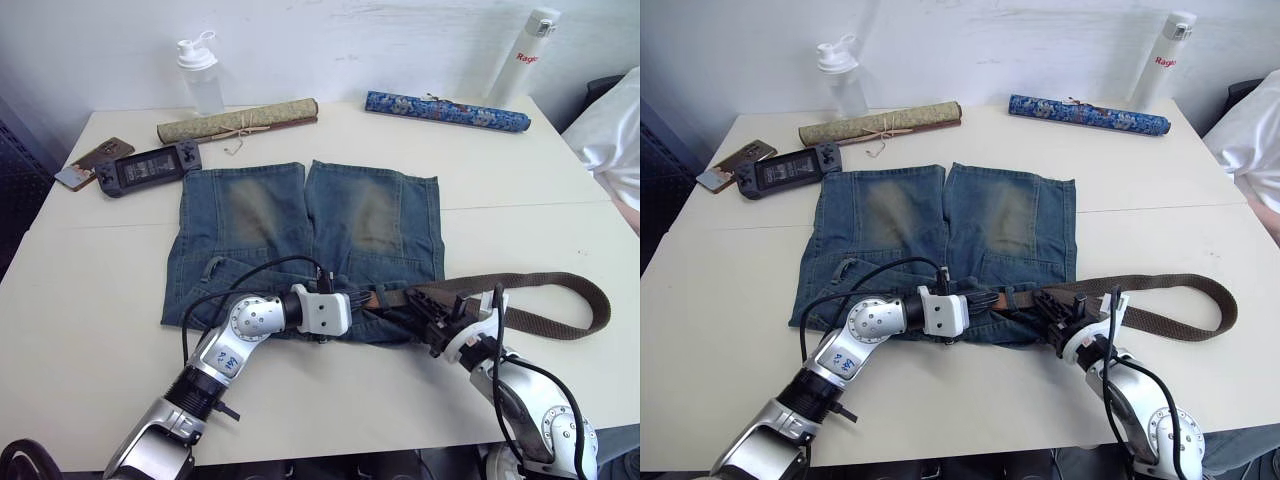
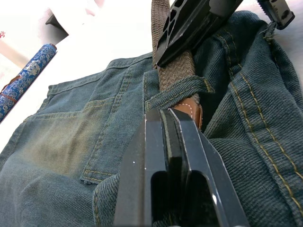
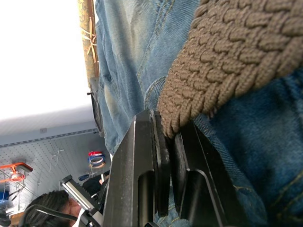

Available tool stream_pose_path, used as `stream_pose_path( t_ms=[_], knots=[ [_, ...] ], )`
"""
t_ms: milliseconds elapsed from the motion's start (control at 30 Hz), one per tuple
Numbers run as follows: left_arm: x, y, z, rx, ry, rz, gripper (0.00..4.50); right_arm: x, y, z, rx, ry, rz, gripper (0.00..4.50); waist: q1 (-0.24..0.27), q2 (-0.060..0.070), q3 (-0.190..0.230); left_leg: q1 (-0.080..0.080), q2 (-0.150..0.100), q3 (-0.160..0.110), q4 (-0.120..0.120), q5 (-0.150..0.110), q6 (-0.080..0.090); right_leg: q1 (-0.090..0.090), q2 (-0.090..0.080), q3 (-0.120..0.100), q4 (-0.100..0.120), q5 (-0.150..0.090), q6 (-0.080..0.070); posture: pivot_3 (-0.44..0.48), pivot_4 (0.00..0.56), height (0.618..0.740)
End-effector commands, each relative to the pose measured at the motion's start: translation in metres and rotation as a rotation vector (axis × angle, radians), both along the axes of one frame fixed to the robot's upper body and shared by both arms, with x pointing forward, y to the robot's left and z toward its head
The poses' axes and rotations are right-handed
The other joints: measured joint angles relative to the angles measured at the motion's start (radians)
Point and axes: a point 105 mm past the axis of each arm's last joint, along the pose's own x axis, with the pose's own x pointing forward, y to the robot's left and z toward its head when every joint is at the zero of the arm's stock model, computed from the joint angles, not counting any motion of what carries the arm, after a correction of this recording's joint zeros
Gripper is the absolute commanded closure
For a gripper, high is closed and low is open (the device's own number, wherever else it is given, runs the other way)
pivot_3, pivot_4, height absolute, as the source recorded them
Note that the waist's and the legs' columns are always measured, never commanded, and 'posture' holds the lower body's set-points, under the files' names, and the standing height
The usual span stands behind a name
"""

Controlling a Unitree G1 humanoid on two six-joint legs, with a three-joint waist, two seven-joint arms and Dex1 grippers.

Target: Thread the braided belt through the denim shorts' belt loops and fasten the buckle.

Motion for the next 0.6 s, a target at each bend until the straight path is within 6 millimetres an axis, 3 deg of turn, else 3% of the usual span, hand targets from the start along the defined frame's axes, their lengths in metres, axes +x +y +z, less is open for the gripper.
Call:
stream_pose_path(
  t_ms=[33,100,167,267,367,600],
  knots=[
    [0.005,0.019,-0.004,-0.038,0.091,0.065,4.5,-0.004,0.007,0.012,0.001,-0.047,0.014,3.09,-0.002,0.0,0.0,0.0,0.0,0.0,0.0,0.0,0.0,0.0,0.0,0.0,0.0,0.0,0.0,0.0,0.15,0.717],
    [0.003,0.028,0.001,-0.075,0.134,0.067,4.5,-0.004,0.006,0.009,-0.007,-0.039,0.002,2.12,-0.004,0.0,0.0,0.0,0.0,0.0,0.0,0.0,0.0,0.0,0.0,0.0,0.0,0.0,0.0,0.0,0.15,0.717],
    [-0.002,0.033,0.005,-0.096,0.169,0.043,4.5,-0.004,0.005,0.008,-0.009,-0.039,-0.003,2.12,-0.005,0.0,0.0,0.0,0.001,0.0,-0.001,0.0,0.0,0.0,0.0,0.0,0.0,0.0,0.0,0.0,0.15,0.717],
    [-0.005,0.038,0.014,-0.136,0.212,0.03,3.56,-0.004,0.006,0.008,-0.013,-0.042,-0.003,2.05,-0.003,0.0,0.0,0.0,0.0,0.0,-0.001,0.0,0.0,0.0,0.0,0.0,0.0,0.0,-0.001,0.0,0.15,0.717],
    [-0.009,0.042,0.024,-0.179,0.274,0.007,2.14,-0.003,0.006,0.005,-0.022,-0.036,-0.006,2.05,-0.002,0.0,0.0,0.0,0.0,0.0,-0.001,0.0,0.0,0.0,0.0,0.0,0.0,0.0,0.0,0.0,0.15,0.717],
    [-0.01,0.046,0.035,-0.219,0.344,-0.01,2.14,0.0,0.01,0.005,-0.037,-0.045,-0.003,2.05,-0.001,0.0,0.0,0.0,0.0,0.0,-0.001,0.0,0.0,0.0,0.0,0.0,-0.001,0.0,0.0,0.0,0.15,0.717]
  ],
)
